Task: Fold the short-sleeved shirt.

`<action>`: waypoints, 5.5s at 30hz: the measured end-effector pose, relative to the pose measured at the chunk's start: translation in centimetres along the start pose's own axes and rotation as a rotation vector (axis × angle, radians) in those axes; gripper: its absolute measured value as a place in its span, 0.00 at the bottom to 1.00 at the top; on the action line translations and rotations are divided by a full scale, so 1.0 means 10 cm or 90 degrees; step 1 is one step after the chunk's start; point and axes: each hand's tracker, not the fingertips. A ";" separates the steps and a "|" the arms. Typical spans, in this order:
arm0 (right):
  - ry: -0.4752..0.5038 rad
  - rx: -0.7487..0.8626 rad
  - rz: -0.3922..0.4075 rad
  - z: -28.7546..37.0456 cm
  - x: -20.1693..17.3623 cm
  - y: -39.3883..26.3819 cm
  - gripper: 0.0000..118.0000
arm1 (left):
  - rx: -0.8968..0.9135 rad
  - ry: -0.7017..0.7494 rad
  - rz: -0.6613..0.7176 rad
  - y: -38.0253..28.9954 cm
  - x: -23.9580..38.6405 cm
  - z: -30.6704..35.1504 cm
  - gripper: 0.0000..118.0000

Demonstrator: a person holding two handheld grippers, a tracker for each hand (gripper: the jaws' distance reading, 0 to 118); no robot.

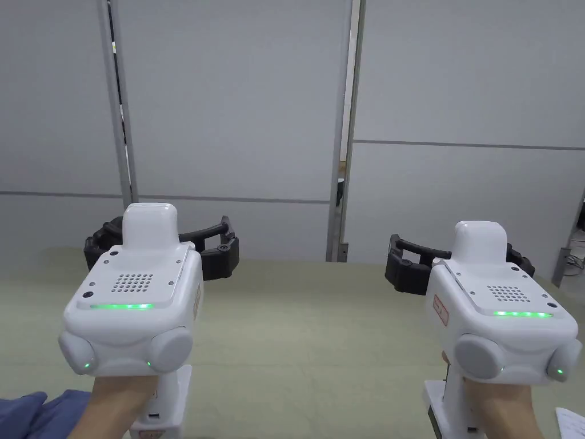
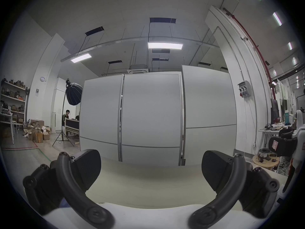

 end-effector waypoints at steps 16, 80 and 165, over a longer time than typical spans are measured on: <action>0.003 0.001 0.010 0.00 -0.07 0.02 1.00 | -0.019 -0.005 -0.001 -0.09 0.03 0.04 1.00; -0.009 -0.048 0.028 0.16 -0.01 -0.48 0.02 | -0.067 -0.017 0.007 -0.52 0.25 0.22 0.00; -0.116 -0.174 0.012 0.41 1.21 -1.24 0.02 | -0.823 -0.490 0.066 -3.53 3.10 -0.30 0.16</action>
